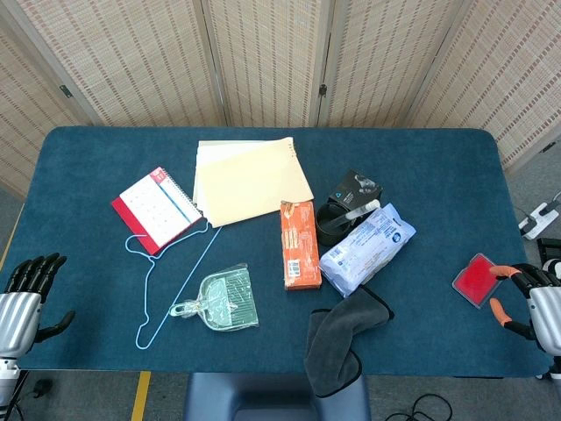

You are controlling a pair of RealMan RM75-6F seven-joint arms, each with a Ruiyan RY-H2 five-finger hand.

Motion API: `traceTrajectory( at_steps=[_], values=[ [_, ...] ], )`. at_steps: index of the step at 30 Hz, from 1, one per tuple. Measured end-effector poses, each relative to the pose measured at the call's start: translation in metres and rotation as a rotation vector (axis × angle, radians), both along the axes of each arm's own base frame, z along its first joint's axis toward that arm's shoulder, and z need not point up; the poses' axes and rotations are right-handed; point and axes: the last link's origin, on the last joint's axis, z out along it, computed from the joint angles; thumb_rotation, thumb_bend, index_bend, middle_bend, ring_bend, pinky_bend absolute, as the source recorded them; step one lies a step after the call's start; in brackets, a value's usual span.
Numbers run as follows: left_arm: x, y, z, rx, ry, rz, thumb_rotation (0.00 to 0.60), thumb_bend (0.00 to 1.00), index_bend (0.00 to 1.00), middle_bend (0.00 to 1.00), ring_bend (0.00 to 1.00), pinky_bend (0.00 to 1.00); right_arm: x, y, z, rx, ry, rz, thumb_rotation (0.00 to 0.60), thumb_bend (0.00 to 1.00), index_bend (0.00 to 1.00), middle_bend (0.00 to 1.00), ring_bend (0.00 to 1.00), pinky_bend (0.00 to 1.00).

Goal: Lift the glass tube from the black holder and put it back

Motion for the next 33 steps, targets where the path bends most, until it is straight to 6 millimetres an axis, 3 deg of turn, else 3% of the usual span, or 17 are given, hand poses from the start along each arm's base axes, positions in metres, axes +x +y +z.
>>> traceTrajectory(
  at_steps=[9, 15, 30, 33],
  values=[
    [-0.004, -0.002, 0.000, -0.001, 0.002, 0.016, 0.600, 0.28, 0.13, 0.12, 0.09, 0.11, 0.004, -0.010, -0.004, 0.022, -0.045, 0.017, 0.600, 0.29, 0.33, 0.36, 0.21, 0.30],
    [-0.005, -0.003, 0.001, 0.002, -0.003, 0.016, 0.600, 0.28, 0.13, 0.12, 0.09, 0.11, 0.012, -0.031, -0.008, 0.063, -0.086, 0.021, 0.600, 0.29, 0.31, 0.30, 0.15, 0.27],
    [-0.010, -0.009, 0.005, 0.011, -0.008, 0.029, 0.600, 0.28, 0.13, 0.12, 0.09, 0.11, 0.055, -0.150, -0.033, 0.193, -0.233, -0.049, 0.600, 0.29, 0.31, 0.25, 0.09, 0.23],
    [-0.010, -0.009, 0.005, 0.010, -0.007, 0.030, 0.600, 0.28, 0.13, 0.12, 0.09, 0.11, 0.063, -0.175, -0.041, 0.209, -0.230, -0.070, 0.600, 0.20, 0.31, 0.23, 0.07, 0.21]
  ],
)
